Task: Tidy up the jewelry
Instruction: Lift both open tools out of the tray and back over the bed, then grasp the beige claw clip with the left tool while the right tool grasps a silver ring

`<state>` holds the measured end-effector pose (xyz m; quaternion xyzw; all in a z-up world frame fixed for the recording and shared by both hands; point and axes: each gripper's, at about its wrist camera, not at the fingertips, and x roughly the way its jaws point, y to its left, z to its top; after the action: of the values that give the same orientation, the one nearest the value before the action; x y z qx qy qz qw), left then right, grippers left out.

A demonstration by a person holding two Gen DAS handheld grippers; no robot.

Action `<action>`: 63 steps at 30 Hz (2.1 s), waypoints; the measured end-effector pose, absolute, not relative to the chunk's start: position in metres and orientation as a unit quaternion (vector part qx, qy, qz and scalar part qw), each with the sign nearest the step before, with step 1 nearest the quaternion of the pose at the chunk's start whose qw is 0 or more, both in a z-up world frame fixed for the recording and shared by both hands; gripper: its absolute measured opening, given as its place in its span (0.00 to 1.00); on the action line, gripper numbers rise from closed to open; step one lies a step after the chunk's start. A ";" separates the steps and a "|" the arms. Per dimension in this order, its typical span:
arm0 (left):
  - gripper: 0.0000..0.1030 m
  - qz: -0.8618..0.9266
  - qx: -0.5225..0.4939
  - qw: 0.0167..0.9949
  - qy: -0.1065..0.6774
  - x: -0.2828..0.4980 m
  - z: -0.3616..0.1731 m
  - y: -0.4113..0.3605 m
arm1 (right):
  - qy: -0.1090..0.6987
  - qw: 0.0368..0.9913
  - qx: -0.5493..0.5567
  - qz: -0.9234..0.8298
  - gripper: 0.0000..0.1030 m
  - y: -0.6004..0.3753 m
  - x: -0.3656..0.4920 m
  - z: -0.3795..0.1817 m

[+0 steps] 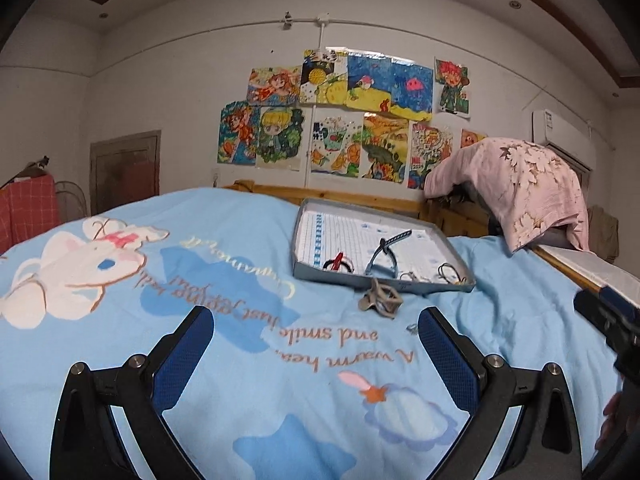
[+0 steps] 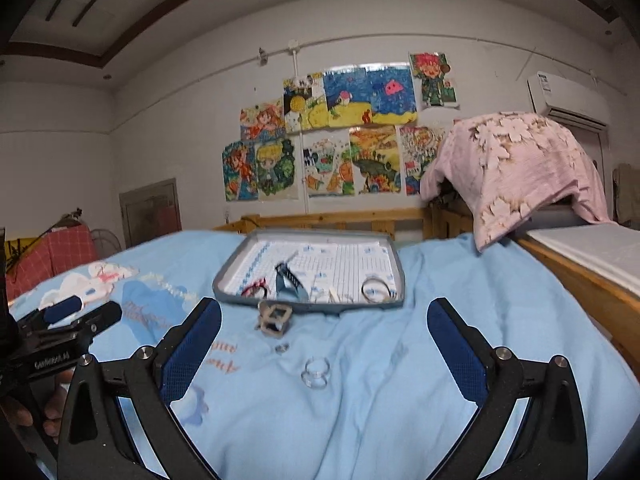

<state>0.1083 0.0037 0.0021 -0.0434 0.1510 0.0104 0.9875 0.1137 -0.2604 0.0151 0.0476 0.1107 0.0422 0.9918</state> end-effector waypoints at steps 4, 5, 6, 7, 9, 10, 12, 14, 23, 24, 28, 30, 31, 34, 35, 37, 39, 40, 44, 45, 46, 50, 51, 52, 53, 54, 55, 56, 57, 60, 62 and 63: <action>1.00 0.015 -0.035 0.986 0.159 0.107 -0.004 0.001 | 0.151 0.987 0.047 0.040 0.98 -0.259 0.112 0.002; 1.00 0.015 -0.032 0.986 0.162 0.107 -0.005 0.000 | 0.164 0.984 0.051 0.040 0.98 -0.260 0.113 -0.002; 1.00 0.015 -0.030 0.986 0.165 0.108 -0.007 0.000 | 0.171 0.983 0.054 0.039 0.98 -0.261 0.114 -0.005; 1.00 0.014 -0.028 0.985 0.169 0.108 -0.008 -0.001 | 0.183 0.981 0.059 0.038 0.98 -0.264 0.117 -0.008; 1.00 0.012 -0.028 0.985 0.172 0.109 -0.009 -0.001 | 0.196 0.978 0.067 0.033 0.98 -0.268 0.120 -0.012; 1.00 0.010 -0.028 0.984 0.174 0.110 -0.010 -0.001 | 0.200 0.977 0.071 0.029 0.98 -0.270 0.120 -0.014; 1.00 0.006 -0.031 0.983 0.181 0.114 -0.010 0.000 | 0.207 0.976 0.064 0.013 0.98 -0.271 0.123 -0.015; 1.00 0.003 -0.032 0.979 0.201 0.125 -0.012 -0.001 | 0.214 0.976 0.040 -0.015 0.98 -0.268 0.127 -0.015; 1.00 -0.023 -0.044 0.965 0.256 0.171 -0.018 0.003 | 0.268 0.963 -0.030 0.016 0.98 -0.266 0.172 -0.004; 1.00 -0.024 -0.038 0.964 0.261 0.177 -0.018 0.001 | 0.276 0.960 -0.037 0.021 0.98 -0.264 0.178 -0.006; 1.00 -0.035 -0.025 0.959 0.280 0.198 -0.023 -0.004 | 0.297 0.952 -0.058 0.044 0.98 -0.256 0.197 -0.018; 1.00 -0.038 -0.018 0.957 0.287 0.205 -0.025 -0.007 | 0.304 0.948 -0.077 0.054 0.98 -0.251 0.207 -0.024; 1.00 -0.039 -0.014 0.955 0.292 0.208 -0.026 -0.008 | 0.308 0.946 -0.081 0.058 0.98 -0.250 0.212 -0.027; 1.00 -0.050 -0.006 0.947 0.318 0.223 -0.032 -0.013 | 0.325 0.939 -0.085 0.069 0.98 -0.248 0.222 -0.037; 1.00 -0.052 -0.001 0.943 0.329 0.230 -0.035 -0.015 | 0.330 0.938 -0.082 0.072 0.98 -0.248 0.224 -0.041; 1.00 -0.054 0.002 0.940 0.337 0.240 -0.038 -0.017 | 0.341 0.934 -0.081 0.072 0.98 -0.248 0.230 -0.049; 1.00 -0.058 0.003 0.938 0.342 0.249 -0.041 -0.019 | 0.352 0.930 -0.081 0.073 0.98 -0.247 0.236 -0.057; 1.00 -0.061 0.005 0.937 0.344 0.255 -0.043 -0.020 | 0.357 0.928 -0.080 0.074 0.98 -0.247 0.239 -0.061; 1.00 -0.068 0.009 0.933 0.353 0.266 -0.050 -0.026 | 0.362 0.926 -0.074 0.077 0.98 -0.249 0.250 -0.069; 1.00 -0.069 0.009 0.932 0.355 0.267 -0.053 -0.028 | 0.363 0.926 -0.072 0.076 0.98 -0.250 0.254 -0.071; 1.00 -0.072 0.011 0.932 0.356 0.267 -0.055 -0.029 | 0.364 0.926 -0.069 0.074 0.98 -0.251 0.258 -0.072; 1.00 -0.083 0.008 0.935 0.346 0.270 -0.054 -0.029 | 0.366 0.926 -0.054 0.074 0.95 -0.257 0.271 -0.077; 1.00 -0.083 0.007 0.936 0.341 0.271 -0.052 -0.029 | 0.366 0.926 -0.052 0.075 0.94 -0.257 0.275 -0.078; 1.00 -0.082 0.006 0.938 0.337 0.273 -0.050 -0.030 | 0.366 0.926 -0.050 0.076 0.93 -0.256 0.278 -0.079; 1.00 -0.078 0.004 0.940 0.332 0.276 -0.049 -0.029 | 0.366 0.926 -0.049 0.079 0.92 -0.255 0.282 -0.080; 1.00 -0.071 0.003 0.941 0.330 0.280 -0.047 -0.030 | 0.365 0.926 -0.050 0.080 0.92 -0.254 0.286 -0.080; 1.00 -0.066 0.002 0.942 0.329 0.284 -0.047 -0.030 | 0.365 0.926 -0.051 0.081 0.90 -0.253 0.289 -0.081; 1.00 -0.063 0.001 0.943 0.328 0.288 -0.047 -0.031 | 0.364 0.926 -0.051 0.083 0.89 -0.252 0.293 -0.081; 1.00 -0.062 0.002 0.943 0.327 0.291 -0.047 -0.032 | 0.362 0.927 -0.050 0.086 0.88 -0.252 0.296 -0.082; 1.00 -0.071 0.011 0.944 0.322 0.301 -0.047 -0.039 | 0.361 0.928 -0.047 0.086 0.81 -0.252 0.307 -0.083; 1.00 -0.083 0.017 0.944 0.317 0.303 -0.047 -0.045 | 0.358 0.929 -0.046 0.084 0.75 -0.253 0.313 -0.084; 1.00 -0.088 0.020 0.945 0.316 0.304 -0.047 -0.046 | 0.358 0.929 -0.044 0.083 0.74 -0.254 0.316 -0.084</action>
<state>0.3037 -0.0460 -0.0470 0.0200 0.3157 -0.0876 0.9446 0.3157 -0.2535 -0.0842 -0.0444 0.3578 0.0830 0.9291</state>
